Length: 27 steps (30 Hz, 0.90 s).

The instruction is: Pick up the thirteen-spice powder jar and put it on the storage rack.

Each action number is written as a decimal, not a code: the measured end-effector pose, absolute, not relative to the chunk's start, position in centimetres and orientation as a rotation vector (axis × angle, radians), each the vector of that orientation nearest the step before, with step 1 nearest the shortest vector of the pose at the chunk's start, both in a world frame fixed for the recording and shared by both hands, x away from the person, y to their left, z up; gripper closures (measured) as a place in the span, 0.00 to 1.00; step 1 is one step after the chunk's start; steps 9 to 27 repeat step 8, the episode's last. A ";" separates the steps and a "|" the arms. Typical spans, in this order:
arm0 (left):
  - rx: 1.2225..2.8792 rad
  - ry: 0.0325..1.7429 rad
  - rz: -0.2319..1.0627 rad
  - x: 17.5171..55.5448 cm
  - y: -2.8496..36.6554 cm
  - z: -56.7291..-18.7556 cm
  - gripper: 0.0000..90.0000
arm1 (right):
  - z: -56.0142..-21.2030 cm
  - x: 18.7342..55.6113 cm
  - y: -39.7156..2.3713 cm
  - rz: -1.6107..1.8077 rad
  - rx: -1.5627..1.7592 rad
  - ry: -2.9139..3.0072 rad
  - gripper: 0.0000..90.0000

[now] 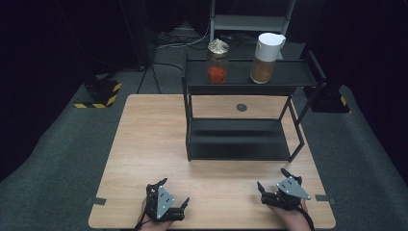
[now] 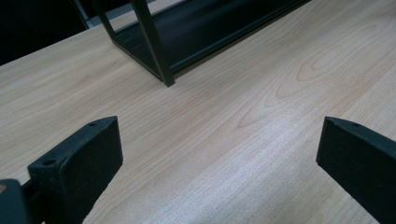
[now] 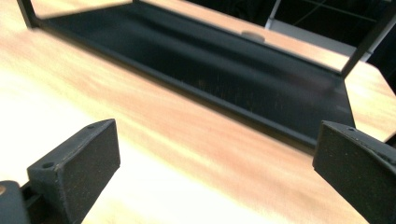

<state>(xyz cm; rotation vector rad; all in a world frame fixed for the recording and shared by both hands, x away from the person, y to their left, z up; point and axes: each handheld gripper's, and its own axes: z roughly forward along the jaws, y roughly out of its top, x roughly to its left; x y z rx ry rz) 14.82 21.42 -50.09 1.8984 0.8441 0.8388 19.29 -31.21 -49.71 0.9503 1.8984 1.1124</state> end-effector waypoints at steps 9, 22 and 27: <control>1.933 0.815 0.861 14.8 21.0 -50.0 0.01 | -49.1 19.0 -30.5 1.005 0.915 1.947 0.00; 1.933 0.815 0.861 14.8 21.0 -50.0 0.01 | -49.1 19.0 -30.5 1.005 0.915 1.947 0.00; 1.933 0.815 0.861 14.8 21.0 -50.0 0.01 | -49.1 19.0 -30.5 1.005 0.915 1.947 0.00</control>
